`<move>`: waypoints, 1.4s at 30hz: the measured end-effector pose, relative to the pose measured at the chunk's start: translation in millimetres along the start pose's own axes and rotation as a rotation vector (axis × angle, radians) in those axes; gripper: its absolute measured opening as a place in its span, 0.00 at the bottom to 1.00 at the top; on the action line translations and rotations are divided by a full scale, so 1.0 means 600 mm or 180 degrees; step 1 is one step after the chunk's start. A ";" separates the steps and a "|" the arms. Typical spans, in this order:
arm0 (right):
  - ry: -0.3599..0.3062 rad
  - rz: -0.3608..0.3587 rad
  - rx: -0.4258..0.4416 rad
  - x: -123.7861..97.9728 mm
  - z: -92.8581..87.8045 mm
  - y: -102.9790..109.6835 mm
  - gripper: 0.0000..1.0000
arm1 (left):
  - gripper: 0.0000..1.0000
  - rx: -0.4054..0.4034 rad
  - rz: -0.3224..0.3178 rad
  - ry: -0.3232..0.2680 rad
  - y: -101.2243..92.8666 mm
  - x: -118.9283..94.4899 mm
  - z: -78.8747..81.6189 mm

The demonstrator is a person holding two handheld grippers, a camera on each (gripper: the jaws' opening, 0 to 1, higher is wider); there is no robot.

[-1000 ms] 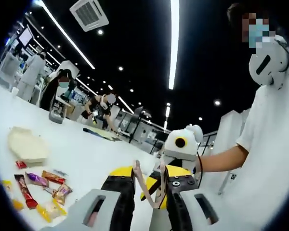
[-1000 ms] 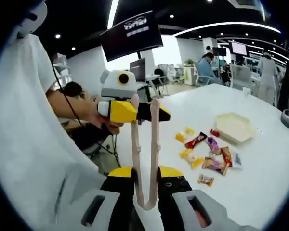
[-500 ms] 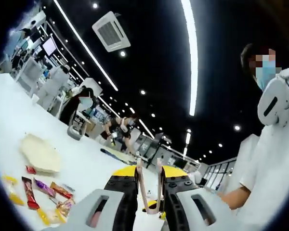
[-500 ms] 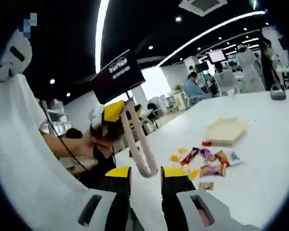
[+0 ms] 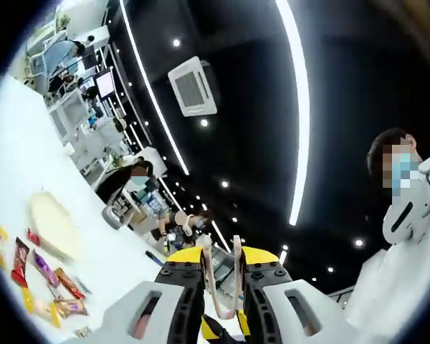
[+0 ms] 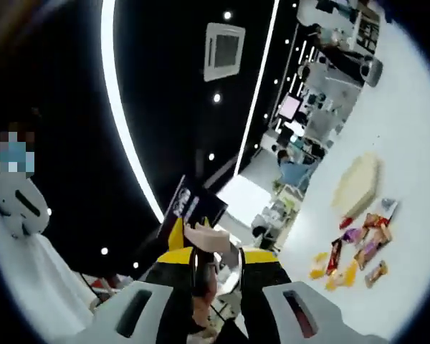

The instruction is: Place the target food into the container with the food tongs after gripping and lifting it, then release it inside without dropping or visibly crushing the food.

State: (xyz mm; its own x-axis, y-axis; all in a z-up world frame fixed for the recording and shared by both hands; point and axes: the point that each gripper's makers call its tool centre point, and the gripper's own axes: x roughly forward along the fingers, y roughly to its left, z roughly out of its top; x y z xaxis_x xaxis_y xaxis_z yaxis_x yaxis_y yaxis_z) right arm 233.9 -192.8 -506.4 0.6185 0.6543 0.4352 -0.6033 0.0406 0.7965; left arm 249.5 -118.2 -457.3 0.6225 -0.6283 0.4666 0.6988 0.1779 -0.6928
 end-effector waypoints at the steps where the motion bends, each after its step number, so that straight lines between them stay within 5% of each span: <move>1: -0.0034 0.0021 0.0109 0.001 0.003 -0.001 0.23 | 0.16 -0.0021 0.0013 -0.0026 0.006 -0.005 0.003; 4: -0.0126 0.0085 0.0135 0.007 0.012 0.003 0.18 | 0.16 -0.0063 0.0053 -0.0121 0.011 -0.012 0.006; 6: -0.0381 0.0080 0.0186 0.012 0.037 0.002 0.19 | 0.16 -0.0107 0.0080 -0.0059 0.016 -0.014 -0.008; 9: -0.0344 0.0061 0.0217 0.019 0.040 -0.003 0.18 | 0.15 -0.0236 0.0113 -0.0182 0.022 -0.012 -0.011; 13: -0.0601 0.0060 0.0361 0.024 0.066 0.001 0.16 | 0.14 -0.0296 0.0132 -0.0225 0.019 -0.005 -0.023; 19: -0.0359 -0.0049 0.0318 0.027 0.057 -0.003 0.17 | 0.12 -0.0430 0.0169 -0.0269 0.030 -0.004 -0.019; 21: -0.0526 -0.0170 0.0509 0.023 0.058 -0.018 0.18 | 0.11 -0.0496 0.0255 -0.0344 0.041 0.001 -0.011; 22: -0.0575 -0.0184 0.0510 0.020 0.057 -0.020 0.20 | 0.11 -0.0544 0.0291 -0.0531 0.047 0.002 0.005; 28: -0.0472 -0.0228 0.0456 0.014 0.034 -0.020 0.24 | 0.10 -0.0570 0.0332 -0.0690 0.056 -0.006 0.019; 33: -0.0417 -0.0205 0.0421 0.028 0.026 -0.017 0.26 | 0.11 -0.0546 0.0361 -0.0626 0.050 -0.013 -0.004; 37: -0.0301 -0.0223 0.0394 0.027 0.024 -0.016 0.15 | 0.15 -0.0595 0.0401 -0.0660 0.057 -0.022 -0.013; 39: -0.0241 -0.0187 0.0128 0.025 0.027 -0.014 0.15 | 0.22 -0.0654 0.0443 -0.0652 0.058 -0.028 -0.018; 42: -0.0103 -0.0225 0.0128 0.018 0.031 -0.013 0.15 | 0.29 -0.0700 0.0563 -0.0291 0.064 -0.040 -0.044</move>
State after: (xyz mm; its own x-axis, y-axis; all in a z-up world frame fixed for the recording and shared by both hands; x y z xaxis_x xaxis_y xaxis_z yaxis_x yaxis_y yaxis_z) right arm 254.5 -200.0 -500.4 0.6751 0.6262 0.3901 -0.5373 0.0549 0.8416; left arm 252.1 -116.3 -509.8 0.7640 -0.5297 0.3685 0.4896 0.1040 -0.8657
